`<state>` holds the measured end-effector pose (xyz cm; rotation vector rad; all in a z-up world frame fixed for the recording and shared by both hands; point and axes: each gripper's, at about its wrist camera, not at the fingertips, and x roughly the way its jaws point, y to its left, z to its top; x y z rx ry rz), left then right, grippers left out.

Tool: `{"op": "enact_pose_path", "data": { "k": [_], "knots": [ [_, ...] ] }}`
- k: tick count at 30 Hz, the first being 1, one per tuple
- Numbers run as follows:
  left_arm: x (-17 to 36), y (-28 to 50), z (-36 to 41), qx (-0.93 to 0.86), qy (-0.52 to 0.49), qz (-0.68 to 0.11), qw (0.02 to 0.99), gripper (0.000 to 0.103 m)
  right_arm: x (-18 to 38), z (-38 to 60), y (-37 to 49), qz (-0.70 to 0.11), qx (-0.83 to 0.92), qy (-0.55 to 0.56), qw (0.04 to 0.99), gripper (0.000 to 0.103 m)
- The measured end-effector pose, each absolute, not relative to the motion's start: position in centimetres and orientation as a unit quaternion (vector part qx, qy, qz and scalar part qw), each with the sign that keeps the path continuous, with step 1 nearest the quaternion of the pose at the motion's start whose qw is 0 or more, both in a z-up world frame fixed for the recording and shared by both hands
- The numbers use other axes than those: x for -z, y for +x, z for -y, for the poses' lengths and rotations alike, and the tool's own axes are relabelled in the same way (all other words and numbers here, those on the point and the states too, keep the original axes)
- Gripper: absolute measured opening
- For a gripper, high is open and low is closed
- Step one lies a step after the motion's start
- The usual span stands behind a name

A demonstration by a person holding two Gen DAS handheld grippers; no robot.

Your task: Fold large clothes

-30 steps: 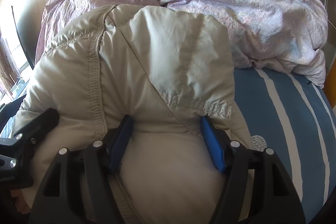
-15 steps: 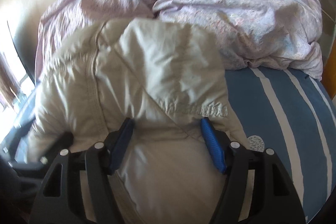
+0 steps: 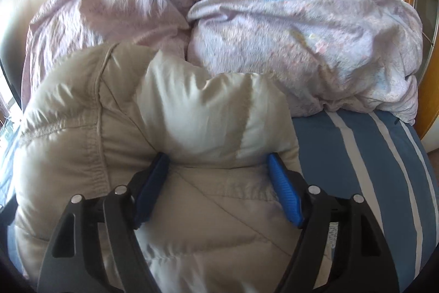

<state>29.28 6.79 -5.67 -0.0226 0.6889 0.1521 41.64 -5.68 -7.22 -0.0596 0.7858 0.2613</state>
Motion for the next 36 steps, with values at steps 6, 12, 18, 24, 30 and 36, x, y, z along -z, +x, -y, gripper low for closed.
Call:
{"op": "enact_pose_path", "data": {
  "k": [6, 12, 18, 24, 30, 36],
  "knots": [
    [5.6, 29.6, -5.9, -0.084, 0.005, -0.333, 0.939, 0.102, 9.2, 6.1, 43.2, -0.395, -0.146, -0.022, 0.907, 0.081],
    [2.9, 28.7, -7.2, -0.077, -0.006, -0.333, 0.94, 0.102, 9.0, 7.2, 42.9, -0.394, -0.151, -0.004, 0.907, 0.08],
    [1.6, 30.2, -8.9, -0.117, 0.015, -0.32, 0.94, 0.102, 7.4, 9.4, 39.9, -0.36, -0.186, 0.014, 0.914, 0.077],
    [3.7, 31.5, -9.9, -0.098, -0.026, -0.327, 0.94, 0.102, 8.1, 8.6, 40.7, -0.376, -0.18, 0.001, 0.909, 0.082],
    [5.4, 32.0, -10.0, -0.099, -0.049, -0.323, 0.94, 0.102, 9.5, 8.6, 41.5, -0.378, -0.184, 0.014, 0.907, 0.084],
    [6.3, 32.0, -9.9, -0.108, -0.052, -0.31, 0.943, 0.102, 10.4, 8.7, 42.2, -0.379, -0.19, 0.031, 0.905, 0.084]
  ]
}}
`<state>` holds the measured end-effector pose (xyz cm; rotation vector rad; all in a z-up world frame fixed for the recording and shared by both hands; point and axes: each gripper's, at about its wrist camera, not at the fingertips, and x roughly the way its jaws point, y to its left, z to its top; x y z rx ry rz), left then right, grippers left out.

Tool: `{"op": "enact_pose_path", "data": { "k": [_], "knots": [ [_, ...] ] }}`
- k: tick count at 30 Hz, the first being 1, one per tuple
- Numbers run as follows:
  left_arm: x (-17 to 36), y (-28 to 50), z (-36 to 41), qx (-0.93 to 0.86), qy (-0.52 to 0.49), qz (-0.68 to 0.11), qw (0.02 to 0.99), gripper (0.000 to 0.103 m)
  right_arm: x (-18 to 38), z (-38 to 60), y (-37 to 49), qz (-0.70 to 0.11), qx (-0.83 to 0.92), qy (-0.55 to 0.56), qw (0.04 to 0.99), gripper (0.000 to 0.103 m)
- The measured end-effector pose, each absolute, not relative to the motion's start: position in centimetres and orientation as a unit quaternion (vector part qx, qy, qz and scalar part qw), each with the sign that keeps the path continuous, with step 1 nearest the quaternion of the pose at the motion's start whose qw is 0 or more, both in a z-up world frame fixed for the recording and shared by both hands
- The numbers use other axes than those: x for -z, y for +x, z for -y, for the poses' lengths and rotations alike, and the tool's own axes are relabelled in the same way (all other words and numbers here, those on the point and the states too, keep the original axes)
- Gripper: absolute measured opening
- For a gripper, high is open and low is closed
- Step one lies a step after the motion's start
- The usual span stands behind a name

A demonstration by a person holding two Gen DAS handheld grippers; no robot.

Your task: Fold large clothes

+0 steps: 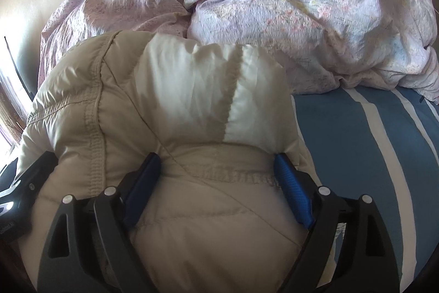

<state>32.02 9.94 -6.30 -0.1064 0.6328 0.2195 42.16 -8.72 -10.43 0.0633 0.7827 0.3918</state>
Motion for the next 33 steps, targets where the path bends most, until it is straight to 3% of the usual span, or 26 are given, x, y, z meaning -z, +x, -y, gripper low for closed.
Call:
{"op": "enact_pose_path", "data": {
  "k": [13, 24, 28, 33],
  "knots": [
    [5.5, 30.9, -10.3, -0.107, -0.068, -0.306, 0.944, 0.102, 9.3, 10.6, 38.5, -0.395, -0.18, 0.059, 0.899, 0.084],
    [6.6, 31.5, -10.7, -0.107, -0.085, -0.298, 0.945, 0.102, 11.1, 11.1, 39.6, -0.406, -0.182, 0.097, 0.89, 0.095],
    [5.6, 30.8, -10.8, -0.101, -0.083, -0.308, 0.942, 0.102, 10.2, 12.2, 39.8, -0.445, -0.173, 0.125, 0.869, 0.094],
    [3.8, 27.8, -12.3, -0.08, -0.122, -0.307, 0.94, 0.102, 8.0, 15.0, 36.0, -0.418, -0.157, 0.15, 0.882, 0.093]
  ]
}}
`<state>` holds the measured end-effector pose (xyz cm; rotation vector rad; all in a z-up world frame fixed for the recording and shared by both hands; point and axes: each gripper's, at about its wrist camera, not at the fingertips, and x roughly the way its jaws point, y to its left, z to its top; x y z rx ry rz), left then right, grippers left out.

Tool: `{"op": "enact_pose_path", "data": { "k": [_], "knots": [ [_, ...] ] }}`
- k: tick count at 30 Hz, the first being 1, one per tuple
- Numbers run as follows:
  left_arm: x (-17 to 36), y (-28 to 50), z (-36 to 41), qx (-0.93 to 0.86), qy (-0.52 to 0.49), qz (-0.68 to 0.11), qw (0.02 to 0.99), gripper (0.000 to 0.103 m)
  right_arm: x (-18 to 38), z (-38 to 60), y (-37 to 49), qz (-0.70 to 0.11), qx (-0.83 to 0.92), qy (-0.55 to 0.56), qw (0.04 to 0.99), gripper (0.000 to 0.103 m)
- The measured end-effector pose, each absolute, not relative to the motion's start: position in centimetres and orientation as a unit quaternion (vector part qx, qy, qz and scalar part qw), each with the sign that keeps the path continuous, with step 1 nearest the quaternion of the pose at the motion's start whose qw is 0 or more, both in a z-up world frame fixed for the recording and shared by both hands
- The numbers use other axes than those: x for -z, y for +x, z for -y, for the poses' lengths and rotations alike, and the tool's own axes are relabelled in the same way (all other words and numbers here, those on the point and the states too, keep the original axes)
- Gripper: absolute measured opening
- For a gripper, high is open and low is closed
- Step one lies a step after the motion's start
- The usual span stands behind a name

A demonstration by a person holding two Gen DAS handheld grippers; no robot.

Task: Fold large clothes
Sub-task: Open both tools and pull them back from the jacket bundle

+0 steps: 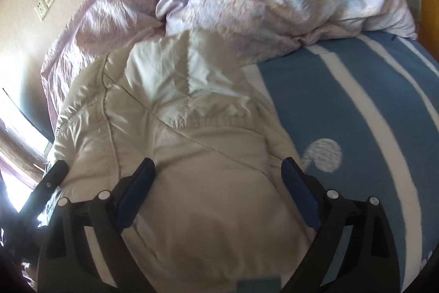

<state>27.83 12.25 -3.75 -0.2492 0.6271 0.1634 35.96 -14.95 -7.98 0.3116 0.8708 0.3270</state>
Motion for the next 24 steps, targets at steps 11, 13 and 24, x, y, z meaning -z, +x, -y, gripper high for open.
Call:
{"op": "enact_pose_path", "data": {
  "k": [11, 13, 24],
  "knots": [
    [2.6, 18.6, -15.4, -0.108, -0.145, -0.323, 0.929, 0.102, 6.1, 18.6, 27.4, -0.391, -0.111, 0.155, 0.9, 0.1],
    [2.8, 16.9, -15.5, -0.109, -0.155, -0.332, 0.924, 0.102, 5.6, 18.8, 25.5, -0.381, -0.11, 0.149, 0.906, 0.1],
    [1.8, 9.5, -12.8, -0.097, -0.156, -0.322, 0.929, 0.102, 4.8, 19.6, 17.3, -0.364, -0.102, 0.189, 0.906, 0.1]
  ]
}}
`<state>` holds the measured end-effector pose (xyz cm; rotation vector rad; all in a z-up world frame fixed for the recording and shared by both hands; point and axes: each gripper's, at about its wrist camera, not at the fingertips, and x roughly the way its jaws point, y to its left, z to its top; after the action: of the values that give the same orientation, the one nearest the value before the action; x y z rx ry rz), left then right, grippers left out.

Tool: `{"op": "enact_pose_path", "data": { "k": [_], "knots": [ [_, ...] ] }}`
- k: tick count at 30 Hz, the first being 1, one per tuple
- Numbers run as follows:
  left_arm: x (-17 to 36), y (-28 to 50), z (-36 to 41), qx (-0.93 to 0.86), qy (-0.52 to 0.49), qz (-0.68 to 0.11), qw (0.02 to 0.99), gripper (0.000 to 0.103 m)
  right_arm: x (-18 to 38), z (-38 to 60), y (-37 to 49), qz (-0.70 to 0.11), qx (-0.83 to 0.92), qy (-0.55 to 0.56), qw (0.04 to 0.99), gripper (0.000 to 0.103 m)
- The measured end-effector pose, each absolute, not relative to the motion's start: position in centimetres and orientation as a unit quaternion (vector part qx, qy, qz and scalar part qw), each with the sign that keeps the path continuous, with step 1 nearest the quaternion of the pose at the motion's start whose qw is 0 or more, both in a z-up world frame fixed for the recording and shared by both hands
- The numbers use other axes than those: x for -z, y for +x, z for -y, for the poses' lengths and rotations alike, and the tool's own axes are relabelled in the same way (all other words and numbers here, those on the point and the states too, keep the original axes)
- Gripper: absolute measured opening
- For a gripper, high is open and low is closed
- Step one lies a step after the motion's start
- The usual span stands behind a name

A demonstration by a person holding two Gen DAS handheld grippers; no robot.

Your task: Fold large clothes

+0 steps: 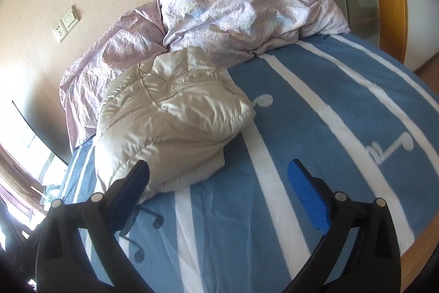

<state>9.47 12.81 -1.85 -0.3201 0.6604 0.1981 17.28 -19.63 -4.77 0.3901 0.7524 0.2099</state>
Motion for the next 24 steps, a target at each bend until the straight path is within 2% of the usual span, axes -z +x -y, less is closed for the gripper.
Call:
{"op": "enact_pose_path", "data": {
  "k": [24],
  "knots": [
    [1.6, 7.0, -7.2, -0.081, -0.096, -0.354, 0.927, 0.102, 5.1, 18.6, 10.0, -0.363, -0.112, 0.177, 0.908, 0.1]
  ]
}}
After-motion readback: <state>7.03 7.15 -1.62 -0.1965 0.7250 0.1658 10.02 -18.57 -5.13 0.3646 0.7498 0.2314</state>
